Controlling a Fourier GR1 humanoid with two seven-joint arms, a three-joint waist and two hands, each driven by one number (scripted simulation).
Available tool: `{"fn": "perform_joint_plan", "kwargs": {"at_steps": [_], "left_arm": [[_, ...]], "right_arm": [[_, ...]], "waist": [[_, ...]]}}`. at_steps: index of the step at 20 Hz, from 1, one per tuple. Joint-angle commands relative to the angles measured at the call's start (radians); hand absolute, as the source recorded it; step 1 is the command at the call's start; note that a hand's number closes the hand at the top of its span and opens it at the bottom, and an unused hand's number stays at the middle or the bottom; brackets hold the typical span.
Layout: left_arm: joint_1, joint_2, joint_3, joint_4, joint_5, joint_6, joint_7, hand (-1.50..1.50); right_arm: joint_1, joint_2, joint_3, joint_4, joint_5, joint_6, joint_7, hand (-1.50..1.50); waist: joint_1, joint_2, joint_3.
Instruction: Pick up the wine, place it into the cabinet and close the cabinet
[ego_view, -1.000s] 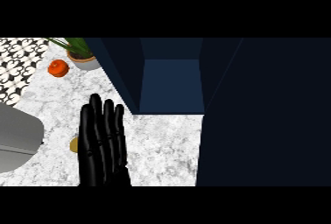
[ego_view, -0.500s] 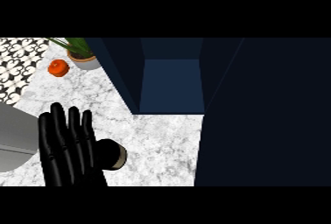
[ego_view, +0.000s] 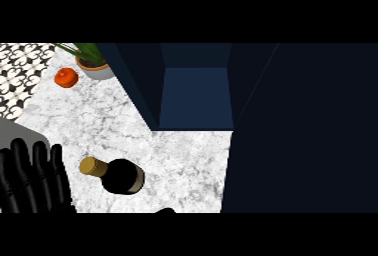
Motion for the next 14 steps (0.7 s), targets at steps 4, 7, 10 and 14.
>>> {"fn": "perform_joint_plan", "kwargs": {"at_steps": [4,7,10,14], "left_arm": [[0.092,0.156,0.042,0.039,0.223,0.168,-0.138,-1.5],[0.092,0.212,0.065,0.049,0.377,0.182,-0.189,-1.5],[0.081,0.205,0.096,0.081,0.463,0.176,-0.251,-1.5],[0.082,0.177,0.051,0.184,0.631,0.204,-0.435,-1.5]], "right_arm": [[0.011,0.015,0.007,-0.116,-0.039,-0.005,0.057,-1.5],[0.029,0.0,-0.037,-0.087,-0.073,0.026,0.027,-1.5],[0.027,0.019,-0.007,-0.102,-0.048,0.012,0.032,-1.5],[0.008,0.028,0.005,-0.052,-0.029,0.012,0.014,-1.5]], "waist": [[-0.004,0.0,-0.002],[-0.007,0.001,-0.002],[-0.004,0.0,-0.001],[-0.005,0.001,-0.004]]}}
